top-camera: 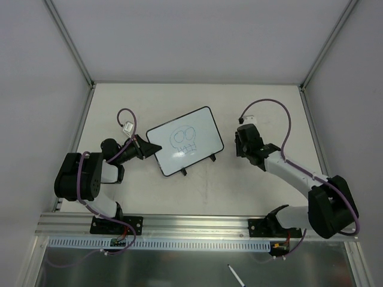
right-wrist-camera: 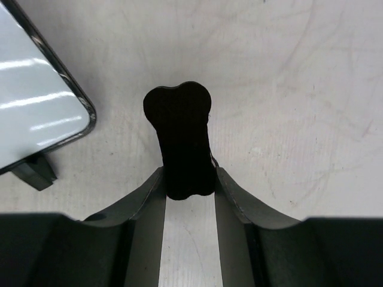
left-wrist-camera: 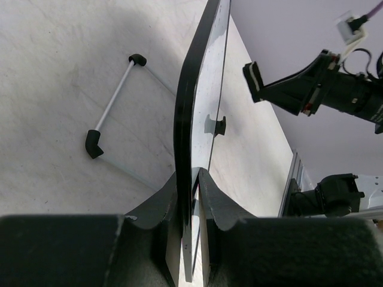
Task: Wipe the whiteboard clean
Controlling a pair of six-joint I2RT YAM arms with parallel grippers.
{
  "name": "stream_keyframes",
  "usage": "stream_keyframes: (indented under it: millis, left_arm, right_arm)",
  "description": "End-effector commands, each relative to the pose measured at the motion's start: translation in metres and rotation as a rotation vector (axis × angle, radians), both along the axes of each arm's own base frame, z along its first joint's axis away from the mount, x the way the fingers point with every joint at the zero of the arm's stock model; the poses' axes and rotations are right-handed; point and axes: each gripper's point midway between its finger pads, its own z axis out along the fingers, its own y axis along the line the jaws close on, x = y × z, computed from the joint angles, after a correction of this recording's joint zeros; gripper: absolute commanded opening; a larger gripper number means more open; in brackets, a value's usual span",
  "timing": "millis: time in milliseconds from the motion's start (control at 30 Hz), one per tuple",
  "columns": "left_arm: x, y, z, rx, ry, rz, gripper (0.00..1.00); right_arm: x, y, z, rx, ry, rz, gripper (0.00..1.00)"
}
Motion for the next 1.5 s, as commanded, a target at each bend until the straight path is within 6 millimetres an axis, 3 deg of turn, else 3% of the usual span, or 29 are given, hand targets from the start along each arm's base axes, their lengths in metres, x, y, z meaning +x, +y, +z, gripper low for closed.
stream_keyframes:
  millis: [0,33,233,467,667,867,1167,1367,1467]
  left_arm:
    - [0.012,0.002,0.031,0.008,-0.218,-0.005,0.0]
    - [0.012,0.003,0.031,0.007,-0.216,-0.004,0.0]
    - [0.011,0.003,0.032,0.009,-0.221,0.002,0.0]
    - [0.01,0.004,0.032,0.009,-0.22,0.005,0.0]
    - [0.011,0.004,0.032,0.007,-0.216,0.007,0.0]
    - [0.011,0.004,0.032,0.006,-0.214,0.005,0.0]
    - [0.01,0.004,0.032,0.008,-0.217,0.008,0.0]
    - [0.009,0.004,0.031,0.007,-0.215,0.007,0.0]
    - [0.009,0.004,0.032,0.008,-0.22,0.005,0.0]
  right_arm:
    - [0.011,0.007,0.038,0.077,-0.134,0.009,0.0]
    - [0.014,0.012,0.054,0.112,-0.188,0.026,0.0]
    - [0.026,0.045,0.108,0.234,-0.307,0.165,0.0]
    - [0.043,0.101,0.122,0.272,-0.336,0.352,0.0]
    - [0.043,0.151,0.117,0.278,-0.419,0.492,0.0]
    - [0.02,0.198,0.119,0.276,-0.496,0.607,0.0]
    - [0.006,0.23,0.108,0.262,-0.439,0.715,0.0]
    - [0.01,0.248,0.108,0.243,-0.407,0.709,0.0]
    - [0.015,0.245,0.11,0.219,-0.41,0.677,0.0]
